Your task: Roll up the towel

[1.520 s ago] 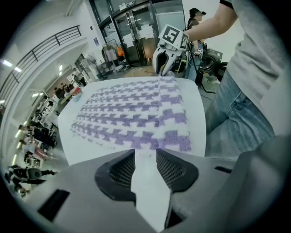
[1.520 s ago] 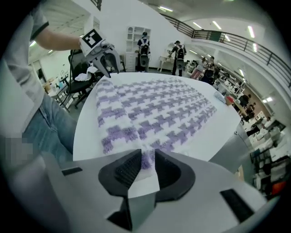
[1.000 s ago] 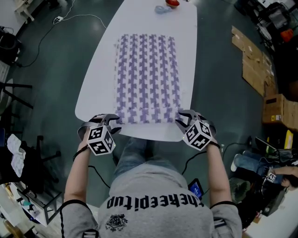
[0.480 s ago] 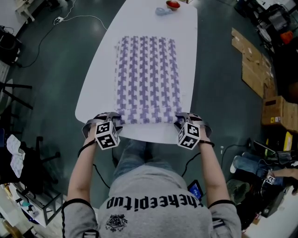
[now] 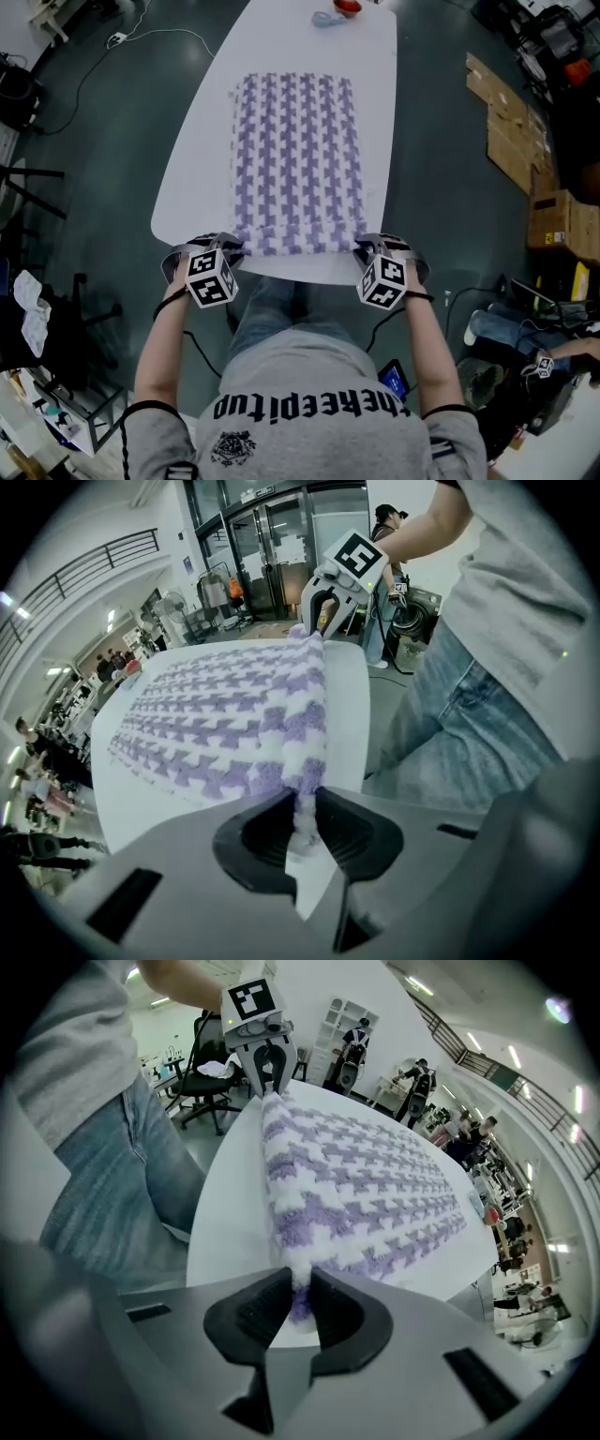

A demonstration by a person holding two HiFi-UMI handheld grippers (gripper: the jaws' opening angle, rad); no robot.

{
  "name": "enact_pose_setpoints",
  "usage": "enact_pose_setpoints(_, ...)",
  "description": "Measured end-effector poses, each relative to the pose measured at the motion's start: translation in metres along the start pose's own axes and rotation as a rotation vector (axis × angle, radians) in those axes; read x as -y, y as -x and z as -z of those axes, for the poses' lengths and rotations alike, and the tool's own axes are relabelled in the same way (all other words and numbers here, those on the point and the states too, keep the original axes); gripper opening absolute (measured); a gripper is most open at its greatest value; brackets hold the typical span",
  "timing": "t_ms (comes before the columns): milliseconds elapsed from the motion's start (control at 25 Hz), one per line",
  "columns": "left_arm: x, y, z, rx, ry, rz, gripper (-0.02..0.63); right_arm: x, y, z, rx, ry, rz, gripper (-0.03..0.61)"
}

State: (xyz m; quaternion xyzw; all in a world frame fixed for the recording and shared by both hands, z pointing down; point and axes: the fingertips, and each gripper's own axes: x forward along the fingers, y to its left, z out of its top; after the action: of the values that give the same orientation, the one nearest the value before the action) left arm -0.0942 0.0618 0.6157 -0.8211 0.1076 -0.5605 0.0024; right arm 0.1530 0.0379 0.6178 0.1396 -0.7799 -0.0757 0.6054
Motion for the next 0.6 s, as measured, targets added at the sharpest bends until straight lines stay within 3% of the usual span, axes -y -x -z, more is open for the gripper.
enact_pose_setpoints(200,0.001,-0.003,0.001,0.028,0.035,0.113,0.072,0.0,-0.001,0.001,0.005,-0.016,-0.091,0.061)
enact_pose_setpoints(600,0.001,-0.008,-0.018,0.046,0.053,0.194,0.075,0.014,0.008,0.017,0.049,-0.171,-0.159,0.063)
